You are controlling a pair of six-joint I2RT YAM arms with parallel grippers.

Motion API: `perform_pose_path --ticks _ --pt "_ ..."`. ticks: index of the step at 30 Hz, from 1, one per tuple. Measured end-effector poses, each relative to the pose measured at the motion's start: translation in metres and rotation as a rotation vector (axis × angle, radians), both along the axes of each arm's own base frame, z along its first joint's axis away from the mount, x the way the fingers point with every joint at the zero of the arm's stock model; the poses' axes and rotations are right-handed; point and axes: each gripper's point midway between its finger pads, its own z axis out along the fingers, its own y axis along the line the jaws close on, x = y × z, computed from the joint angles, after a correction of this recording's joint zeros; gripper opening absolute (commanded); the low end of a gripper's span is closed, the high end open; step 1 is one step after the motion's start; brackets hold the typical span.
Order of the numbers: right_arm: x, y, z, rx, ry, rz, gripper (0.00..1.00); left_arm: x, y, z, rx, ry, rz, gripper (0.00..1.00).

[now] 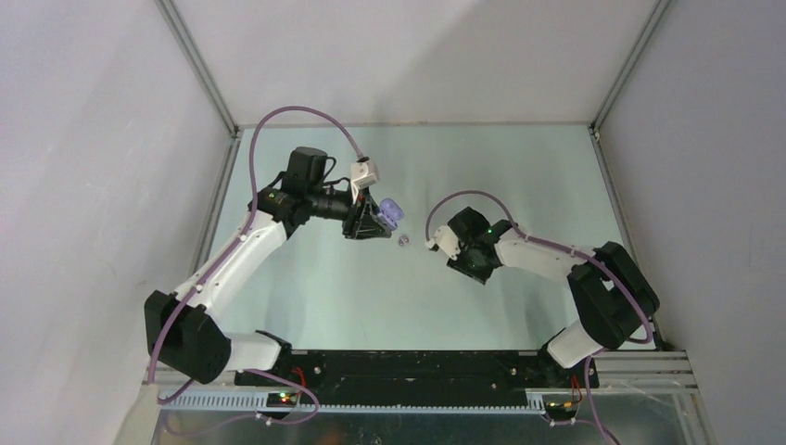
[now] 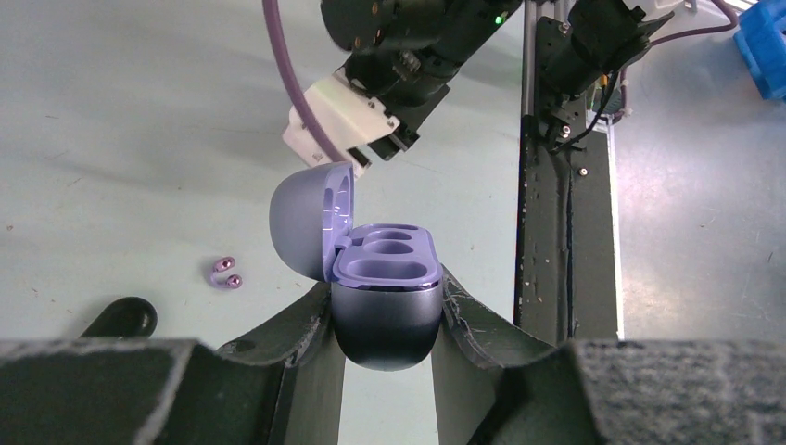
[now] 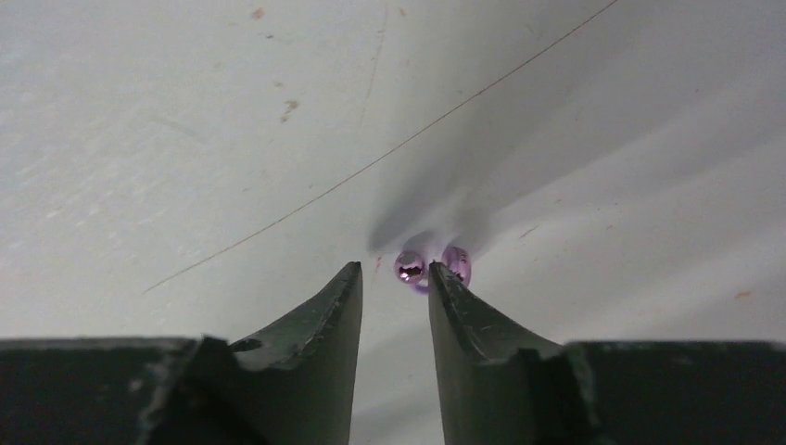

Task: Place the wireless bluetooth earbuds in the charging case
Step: Adjust the left earbud at the center of the board.

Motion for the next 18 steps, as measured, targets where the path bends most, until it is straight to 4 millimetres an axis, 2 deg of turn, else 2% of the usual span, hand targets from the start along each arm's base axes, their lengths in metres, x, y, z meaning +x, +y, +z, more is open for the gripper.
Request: perform_pose_path --ticks 3,7,10,12,15,18 --pt "-0.004 0.003 0.011 0.076 0.018 0.001 0.53 0.0 0.0 0.0 -0.001 -0.001 0.0 0.0" --pt "0.001 0.0 0.047 0.197 -0.041 0.026 0.66 0.0 0.0 0.0 -0.001 -0.001 -0.001 0.0" --pt "0.01 -0.01 0.074 0.25 -0.138 0.1 0.63 0.0 0.0 0.0 -0.001 -0.001 -0.001 0.0" --pt "0.012 -0.02 0.085 0.257 -0.211 0.166 0.6 0.0 0.0 0.0 -0.001 -0.001 -0.001 0.0" --pt "0.006 -0.033 0.085 0.241 -0.283 0.278 0.57 0.0 0.0 0.0 -0.001 -0.001 -0.001 0.0" --pt "-0.005 -0.037 0.071 0.222 -0.302 0.405 0.53 0.0 0.0 0.0 -0.001 -0.002 0.0 0.0"
